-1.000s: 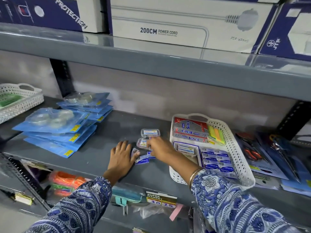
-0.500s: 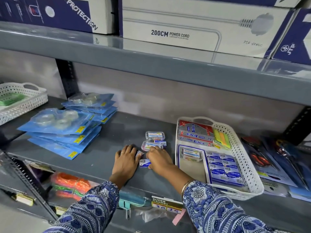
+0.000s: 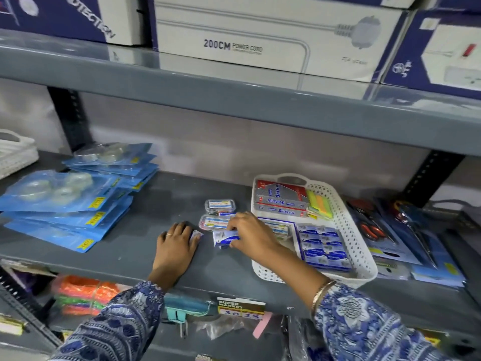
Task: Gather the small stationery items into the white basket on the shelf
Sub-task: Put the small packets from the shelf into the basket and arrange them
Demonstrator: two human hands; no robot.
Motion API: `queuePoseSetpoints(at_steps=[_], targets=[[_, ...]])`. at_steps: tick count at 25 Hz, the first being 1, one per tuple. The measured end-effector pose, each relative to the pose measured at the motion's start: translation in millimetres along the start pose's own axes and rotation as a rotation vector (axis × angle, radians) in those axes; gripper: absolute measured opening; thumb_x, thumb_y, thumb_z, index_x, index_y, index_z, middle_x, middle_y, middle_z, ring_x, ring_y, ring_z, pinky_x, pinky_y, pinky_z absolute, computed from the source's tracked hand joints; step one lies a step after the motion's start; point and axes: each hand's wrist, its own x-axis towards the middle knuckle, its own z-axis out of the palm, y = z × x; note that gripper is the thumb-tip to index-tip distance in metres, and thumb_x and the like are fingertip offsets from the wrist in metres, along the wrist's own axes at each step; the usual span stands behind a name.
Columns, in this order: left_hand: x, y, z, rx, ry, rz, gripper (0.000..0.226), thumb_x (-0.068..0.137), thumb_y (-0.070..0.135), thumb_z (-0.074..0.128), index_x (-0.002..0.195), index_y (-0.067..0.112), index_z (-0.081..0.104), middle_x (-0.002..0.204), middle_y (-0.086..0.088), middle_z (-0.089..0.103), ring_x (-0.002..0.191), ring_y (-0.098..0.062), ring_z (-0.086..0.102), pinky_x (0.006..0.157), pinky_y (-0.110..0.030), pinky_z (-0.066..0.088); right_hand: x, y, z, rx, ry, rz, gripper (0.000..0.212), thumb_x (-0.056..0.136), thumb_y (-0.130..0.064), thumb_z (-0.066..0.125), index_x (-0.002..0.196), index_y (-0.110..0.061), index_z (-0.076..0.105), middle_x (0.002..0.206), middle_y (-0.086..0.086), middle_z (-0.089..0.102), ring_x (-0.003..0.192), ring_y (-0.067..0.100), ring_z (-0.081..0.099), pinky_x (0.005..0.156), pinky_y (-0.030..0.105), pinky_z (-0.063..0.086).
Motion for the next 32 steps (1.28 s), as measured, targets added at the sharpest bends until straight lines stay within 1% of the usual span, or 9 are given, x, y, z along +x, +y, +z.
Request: queuePoseSetpoints(at_steps=[3,6,9,16,21,23,26,29,32], targets=[[0.1,-1.0,2.7,-0.015,0.016,0.014,0.050,0.087,0.050,0.030,0.105,0.015,0.062,0.118,-0.008,0.063,0.110,-0.031,0.057,0.093,-0.048,0.041,-29.8,47.2,-34.6,0.074,0.046,0.157,0.025,0.075,-0.013,0.071,0.100,-0.013,0.068,0.110,0.007,0.066,0.100,0.026,0.061,0.084,0.035,0.051],[0.6,-3.4,5.8,-0.014,0.040,0.013,0.032,0.089,0.041,0.052,0.105,0.015,0.061,0.121,-0.010,0.062,0.114,-0.033,0.055,0.094,-0.050,0.039,-64.7,112.1,-58.8,0.038,-0.046,0.315,0.028,0.073,-0.015,0.075,0.099,-0.010,0.068,0.108,0.008,0.069,0.091,0.024,0.063,0.083,0.035,0.052],[1.5,-2.6,6.4,-0.008,0.024,0.012,0.032,0.084,0.040,0.060,0.104,0.015,0.061,0.122,-0.011,0.061,0.116,-0.033,0.054,0.093,-0.051,0.040,-95.9,152.6,-58.6,0.008,-0.163,0.414,0.027,0.073,-0.010,0.073,0.100,-0.008,0.068,0.110,0.008,0.069,0.086,0.021,0.063,0.076,0.030,0.051],[0.6,-0.3,3.0,0.007,0.018,0.011,0.029,0.083,0.041,0.061,0.099,0.017,0.061,0.119,-0.010,0.062,0.115,-0.033,0.054,0.093,-0.051,0.041,-101.7,155.3,-37.3,0.084,-0.261,0.424,0.029,0.075,-0.001,0.072,0.103,0.002,0.068,0.110,0.018,0.069,0.099,0.028,0.064,0.076,0.028,0.048],[0.2,-0.6,1.8,-0.001,0.014,0.007,0.029,0.084,0.041,0.060,0.100,0.017,0.060,0.121,-0.009,0.061,0.116,-0.032,0.053,0.094,-0.050,0.040,-94.4,149.4,-26.3,0.119,-0.279,0.418,0.016,0.078,0.003,0.069,0.093,0.001,0.068,0.091,0.012,0.064,0.082,0.016,0.054,0.061,0.019,0.041],[0.0,0.1,0.9,-0.006,0.013,0.003,0.030,0.085,0.041,0.059,0.102,0.017,0.060,0.122,-0.009,0.060,0.117,-0.032,0.053,0.095,-0.050,0.039,-92.4,150.9,-23.2,0.141,-0.290,0.429,0.014,0.078,0.003,0.069,0.078,-0.010,0.063,0.080,0.002,0.059,0.081,0.016,0.053,0.062,0.018,0.041],[0.4,3.0,0.1,-0.010,0.005,0.002,0.031,0.085,0.041,0.058,0.104,0.017,0.060,0.123,-0.009,0.060,0.117,-0.032,0.053,0.096,-0.050,0.038,-92.2,152.8,-21.2,0.174,-0.282,0.460,0.012,0.079,0.004,0.066,0.091,0.004,0.069,0.085,0.004,0.067,0.072,0.010,0.054,0.068,0.019,0.044],[-0.2,2.8,-0.7,-0.004,0.005,0.004,0.033,0.085,0.043,0.057,0.106,0.018,0.059,0.123,-0.008,0.060,0.116,-0.032,0.053,0.095,-0.049,0.038,-92.3,151.4,-19.7,0.157,-0.239,0.477,0.015,0.080,0.006,0.063,0.091,0.009,0.071,0.103,0.020,0.073,0.089,0.018,0.069,0.081,0.024,0.049],[-1.6,4.8,-3.2,-0.006,-0.016,-0.002,0.037,0.086,0.045,0.055,0.109,0.017,0.058,0.125,-0.007,0.058,0.117,-0.031,0.052,0.097,-0.048,0.037,-87.8,143.0,-25.5,0.064,-0.241,0.521,0.013,0.080,0.000,0.062,0.083,-0.003,0.075,0.099,0.012,0.075,0.095,0.023,0.070,0.084,0.031,0.054]])
